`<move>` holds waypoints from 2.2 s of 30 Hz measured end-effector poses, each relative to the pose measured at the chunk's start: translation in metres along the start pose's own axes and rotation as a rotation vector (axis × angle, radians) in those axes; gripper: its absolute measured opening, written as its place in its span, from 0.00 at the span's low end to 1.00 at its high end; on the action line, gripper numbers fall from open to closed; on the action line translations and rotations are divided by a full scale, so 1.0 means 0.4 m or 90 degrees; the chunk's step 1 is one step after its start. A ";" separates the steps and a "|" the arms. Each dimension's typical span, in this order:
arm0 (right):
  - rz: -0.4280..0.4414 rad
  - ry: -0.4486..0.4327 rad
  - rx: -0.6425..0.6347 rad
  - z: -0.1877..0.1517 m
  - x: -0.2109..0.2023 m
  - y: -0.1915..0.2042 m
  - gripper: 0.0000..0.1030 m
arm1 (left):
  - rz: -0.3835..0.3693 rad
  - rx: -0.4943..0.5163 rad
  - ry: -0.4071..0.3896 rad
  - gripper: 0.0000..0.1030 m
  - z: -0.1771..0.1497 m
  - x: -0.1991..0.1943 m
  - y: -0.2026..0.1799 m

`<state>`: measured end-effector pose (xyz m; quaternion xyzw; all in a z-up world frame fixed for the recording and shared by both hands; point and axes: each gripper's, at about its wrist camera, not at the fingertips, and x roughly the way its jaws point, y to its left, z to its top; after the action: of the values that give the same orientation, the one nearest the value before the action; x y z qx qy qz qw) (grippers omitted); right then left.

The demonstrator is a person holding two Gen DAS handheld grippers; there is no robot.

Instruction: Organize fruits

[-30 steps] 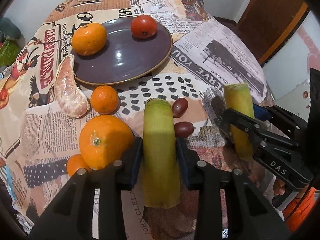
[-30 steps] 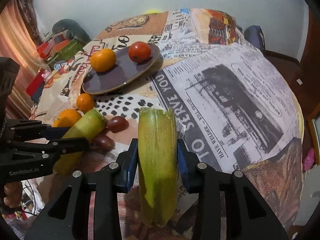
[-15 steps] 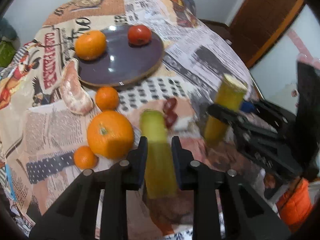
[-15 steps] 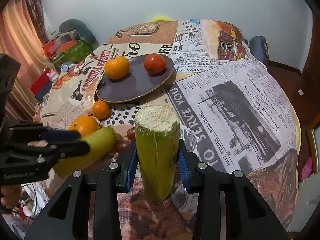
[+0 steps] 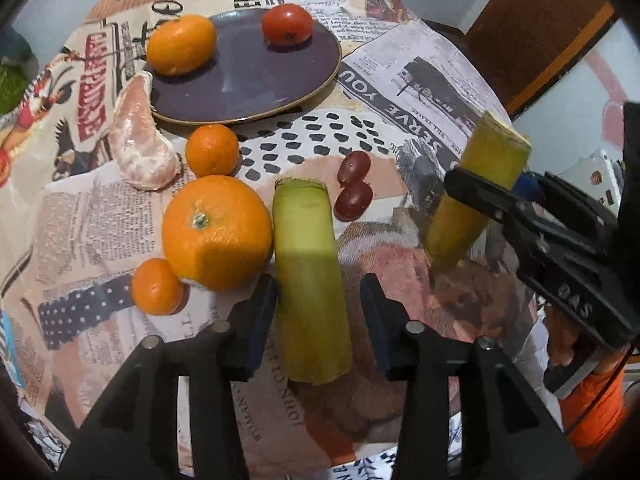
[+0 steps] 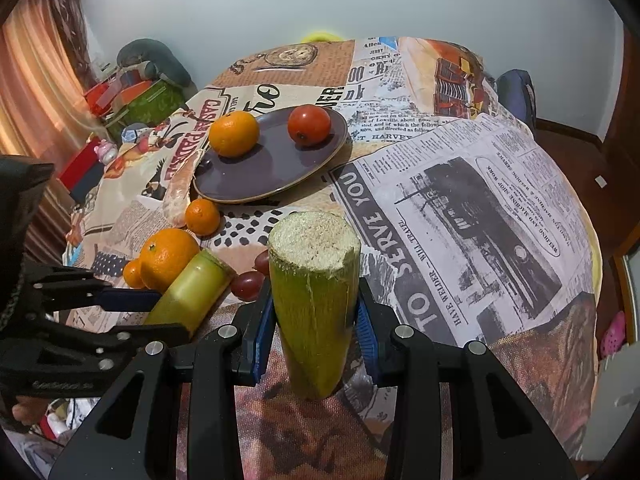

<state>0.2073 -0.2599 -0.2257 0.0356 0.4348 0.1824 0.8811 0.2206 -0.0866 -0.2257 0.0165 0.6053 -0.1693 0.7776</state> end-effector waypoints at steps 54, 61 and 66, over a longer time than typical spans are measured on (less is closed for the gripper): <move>-0.002 0.002 -0.020 0.001 0.004 0.009 0.33 | 0.052 0.052 0.017 0.46 -0.046 0.026 -0.023; 0.001 0.001 -0.013 -0.002 0.000 0.004 0.33 | 0.056 0.044 0.001 0.42 0.001 0.058 -0.029; -0.001 0.001 -0.017 -0.001 -0.002 0.006 0.33 | 0.062 0.038 -0.018 0.35 0.001 0.045 -0.026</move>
<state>0.2057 -0.2580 -0.2249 0.0230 0.4331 0.1875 0.8813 0.2218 -0.1008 -0.2409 0.0663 0.5874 -0.1497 0.7926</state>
